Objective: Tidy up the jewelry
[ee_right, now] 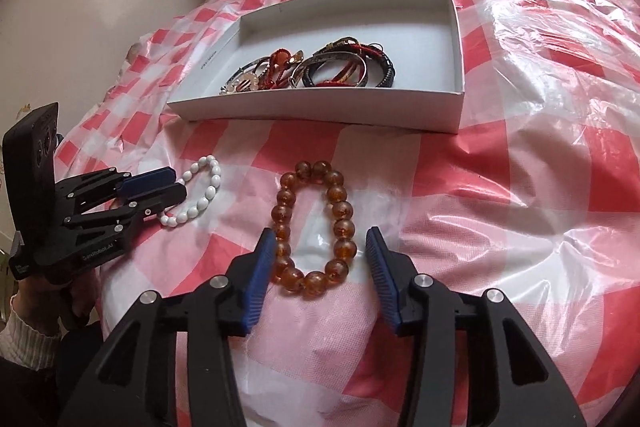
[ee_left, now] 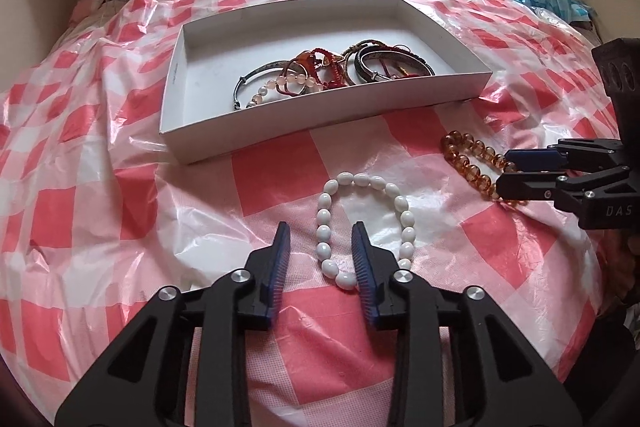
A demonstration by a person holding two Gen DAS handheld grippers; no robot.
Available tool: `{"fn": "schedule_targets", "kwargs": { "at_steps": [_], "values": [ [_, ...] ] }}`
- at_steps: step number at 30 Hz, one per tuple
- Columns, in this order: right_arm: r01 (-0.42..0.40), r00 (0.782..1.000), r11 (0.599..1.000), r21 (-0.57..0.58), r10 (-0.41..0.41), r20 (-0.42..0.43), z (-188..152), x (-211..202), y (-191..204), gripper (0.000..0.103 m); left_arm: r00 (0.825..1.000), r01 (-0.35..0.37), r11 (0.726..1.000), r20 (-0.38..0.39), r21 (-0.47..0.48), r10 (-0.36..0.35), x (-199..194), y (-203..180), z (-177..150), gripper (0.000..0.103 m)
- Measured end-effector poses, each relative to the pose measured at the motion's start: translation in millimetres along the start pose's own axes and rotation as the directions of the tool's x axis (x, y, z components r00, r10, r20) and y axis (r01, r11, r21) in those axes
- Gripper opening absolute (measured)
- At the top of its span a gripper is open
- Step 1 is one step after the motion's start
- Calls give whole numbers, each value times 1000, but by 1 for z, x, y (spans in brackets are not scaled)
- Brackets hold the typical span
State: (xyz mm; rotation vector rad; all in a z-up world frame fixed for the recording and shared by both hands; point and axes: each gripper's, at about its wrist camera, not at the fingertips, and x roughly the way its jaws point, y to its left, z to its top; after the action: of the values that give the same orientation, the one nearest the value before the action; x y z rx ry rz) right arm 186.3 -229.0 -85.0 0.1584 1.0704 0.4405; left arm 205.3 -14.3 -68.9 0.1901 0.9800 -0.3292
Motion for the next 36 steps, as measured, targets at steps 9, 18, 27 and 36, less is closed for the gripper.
{"fn": "schedule_targets", "kwargs": {
  "at_steps": [9, 18, 27, 36],
  "values": [
    [47, 999, 998, -48, -45, 26, -5, 0, 9, 33, 999, -34, 999, 23, 27, 33, 2, -6, -1, 41],
    [-34, 999, 999, -32, 34, 29, -6, -10, 14, 36, 999, -35, 998, 22, 49, 34, -4, -8, -2, 9],
    [37, 999, 998, -59, -35, 34, -8, -1, 16, 46, 999, -46, 998, 22, 34, 45, 3, -5, -3, 16],
    [-131, 988, 991, -8, 131, 79, -8, -20, 19, 13, 998, -48, 997, 44, 67, 45, -12, -15, -3, 7]
  ]
}}
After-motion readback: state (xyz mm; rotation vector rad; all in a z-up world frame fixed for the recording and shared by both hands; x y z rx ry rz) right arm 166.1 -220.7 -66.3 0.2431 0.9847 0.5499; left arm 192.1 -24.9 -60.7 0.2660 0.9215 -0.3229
